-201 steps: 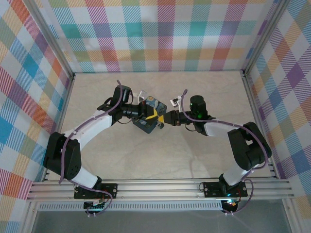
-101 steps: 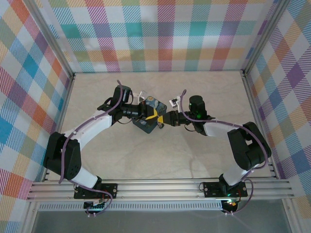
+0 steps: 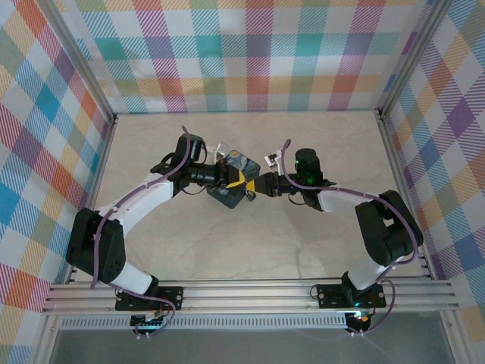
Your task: Unlock a padlock with a key
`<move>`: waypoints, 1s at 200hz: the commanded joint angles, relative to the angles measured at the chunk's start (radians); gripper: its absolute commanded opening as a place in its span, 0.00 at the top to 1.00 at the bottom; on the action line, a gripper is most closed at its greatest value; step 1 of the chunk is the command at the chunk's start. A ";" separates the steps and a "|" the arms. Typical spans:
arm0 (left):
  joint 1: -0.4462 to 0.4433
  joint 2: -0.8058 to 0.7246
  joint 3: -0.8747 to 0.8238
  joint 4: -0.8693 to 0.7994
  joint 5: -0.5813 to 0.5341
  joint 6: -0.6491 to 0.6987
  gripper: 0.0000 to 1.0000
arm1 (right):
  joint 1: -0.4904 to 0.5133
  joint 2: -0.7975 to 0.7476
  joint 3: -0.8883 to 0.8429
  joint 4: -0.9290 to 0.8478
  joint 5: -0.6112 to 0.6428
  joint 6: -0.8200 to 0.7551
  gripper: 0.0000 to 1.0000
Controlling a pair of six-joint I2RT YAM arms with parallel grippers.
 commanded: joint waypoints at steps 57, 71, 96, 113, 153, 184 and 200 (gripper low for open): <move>0.008 -0.032 -0.019 0.003 0.015 0.013 1.00 | -0.002 -0.021 0.006 0.068 -0.019 0.026 0.70; 0.009 -0.028 -0.016 0.006 0.016 0.012 1.00 | -0.002 -0.020 0.007 0.065 -0.022 0.025 0.74; 0.009 -0.020 -0.010 0.001 0.018 0.015 1.00 | -0.002 -0.023 0.001 0.074 -0.037 0.026 0.80; 0.012 -0.014 -0.011 0.001 0.016 0.015 1.00 | -0.002 -0.028 -0.005 0.074 -0.038 0.025 0.81; 0.017 0.004 -0.004 0.012 0.022 0.013 1.00 | 0.003 -0.024 -0.015 0.076 -0.047 0.038 0.81; 0.021 0.007 -0.009 0.015 0.024 0.015 1.00 | 0.003 -0.025 -0.023 0.123 -0.052 0.046 0.82; 0.025 0.006 -0.014 0.013 0.025 0.019 1.00 | 0.003 -0.030 -0.030 0.127 -0.044 0.043 0.86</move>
